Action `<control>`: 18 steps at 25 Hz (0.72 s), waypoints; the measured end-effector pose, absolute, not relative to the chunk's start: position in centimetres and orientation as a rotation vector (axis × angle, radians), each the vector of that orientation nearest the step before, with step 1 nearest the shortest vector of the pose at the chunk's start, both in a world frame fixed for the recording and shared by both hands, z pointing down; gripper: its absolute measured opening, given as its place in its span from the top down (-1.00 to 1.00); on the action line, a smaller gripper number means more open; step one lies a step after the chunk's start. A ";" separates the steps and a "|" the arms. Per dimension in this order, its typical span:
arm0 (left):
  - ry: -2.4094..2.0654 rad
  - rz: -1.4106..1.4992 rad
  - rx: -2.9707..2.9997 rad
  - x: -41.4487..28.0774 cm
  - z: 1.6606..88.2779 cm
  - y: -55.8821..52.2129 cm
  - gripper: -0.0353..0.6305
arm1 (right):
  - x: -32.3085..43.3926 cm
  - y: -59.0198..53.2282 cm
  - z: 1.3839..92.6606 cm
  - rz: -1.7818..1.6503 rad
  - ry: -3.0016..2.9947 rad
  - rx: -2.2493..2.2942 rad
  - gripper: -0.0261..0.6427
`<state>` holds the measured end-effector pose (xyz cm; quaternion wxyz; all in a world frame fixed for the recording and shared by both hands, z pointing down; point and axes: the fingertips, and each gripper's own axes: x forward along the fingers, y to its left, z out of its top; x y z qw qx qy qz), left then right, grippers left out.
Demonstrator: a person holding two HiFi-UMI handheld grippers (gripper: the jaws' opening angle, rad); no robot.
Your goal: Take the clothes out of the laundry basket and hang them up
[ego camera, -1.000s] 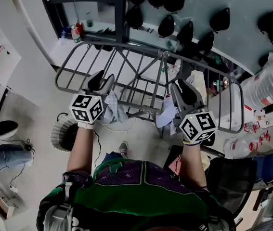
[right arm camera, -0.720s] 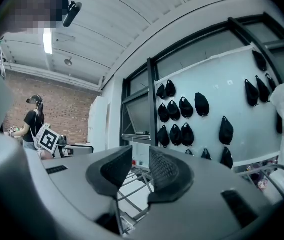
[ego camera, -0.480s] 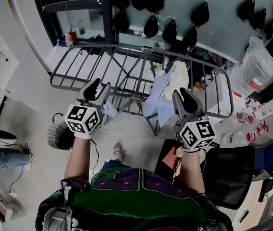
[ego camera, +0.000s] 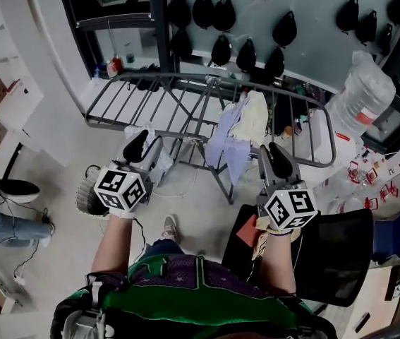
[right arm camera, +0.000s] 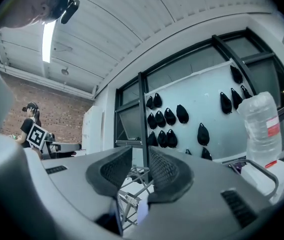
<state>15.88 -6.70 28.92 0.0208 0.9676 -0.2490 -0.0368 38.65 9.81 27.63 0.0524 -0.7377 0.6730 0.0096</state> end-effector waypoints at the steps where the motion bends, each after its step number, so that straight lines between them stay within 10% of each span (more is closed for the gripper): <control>1: -0.782 -0.115 3.005 15.5 28.5 -6.3 0.34 | 38.5 10.2 27.3 0.035 2.045 -2.242 0.65; 18: -0.769 -0.208 3.034 10.3 24.5 -8.6 0.78 | 31.9 9.4 22.5 0.150 1.937 -2.291 0.66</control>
